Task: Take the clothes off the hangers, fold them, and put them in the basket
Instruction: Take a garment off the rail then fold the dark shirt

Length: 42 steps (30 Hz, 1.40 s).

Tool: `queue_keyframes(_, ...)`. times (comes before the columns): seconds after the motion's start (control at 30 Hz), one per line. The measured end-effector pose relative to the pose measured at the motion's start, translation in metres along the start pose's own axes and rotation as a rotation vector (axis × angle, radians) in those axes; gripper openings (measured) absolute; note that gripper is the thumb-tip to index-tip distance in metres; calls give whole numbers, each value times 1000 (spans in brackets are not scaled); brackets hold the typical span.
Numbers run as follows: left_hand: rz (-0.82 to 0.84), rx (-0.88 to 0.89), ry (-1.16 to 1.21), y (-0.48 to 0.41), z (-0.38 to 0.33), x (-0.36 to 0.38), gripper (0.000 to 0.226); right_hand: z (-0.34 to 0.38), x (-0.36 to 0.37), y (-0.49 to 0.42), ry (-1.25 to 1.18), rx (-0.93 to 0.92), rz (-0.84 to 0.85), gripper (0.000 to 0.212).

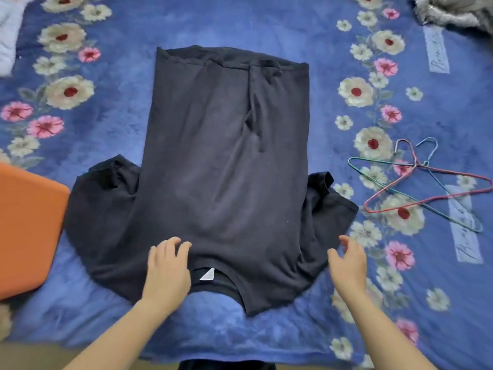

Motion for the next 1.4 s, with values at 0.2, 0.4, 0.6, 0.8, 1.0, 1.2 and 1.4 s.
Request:
queue_keyframes(0.2, -90, 422, 280, -1, -167, -11, 45, -15, 13, -46, -386, 438, -75, 64)
queue_keyframes(0.4, 129, 479, 138, -2, -223, 4, 87, -7, 28, -75, -832, 524, -81, 29)
queue_keyframes(0.6, 342, 420, 27, -1, -236, 8, 108, -72, -45, -67, -869, 533, -335, 32)
queue_keyframes(0.8, 399, 430, 19, -1, -242, 10, 93, -124, -33, -69, -844, 667, -104, 23)
queue_keyframes(1.0, 499, 471, 169, -13, -239, 8, 85, -84, -40, -98, -454, 315, 103, 14)
queue_keyframes(1.2, 667, 572, 552, 18, -269, 11, 76, -103, -82, -97, -53, 157, -185, 14)
queue_keyframes(1.4, 304, 366, 728, 7, -240, 12, 47, -76, -48, -69, 134, 12, -264, 55)
Point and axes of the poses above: each hand's wrist, its own y-axis away from the middle knuckle, its own x-axis out of the palm, z = x × y, the point moved 5 cm from there along -y, towards the middle knuckle, and after that the axes turned 11 degrees about -y, right-handed, at the moved point
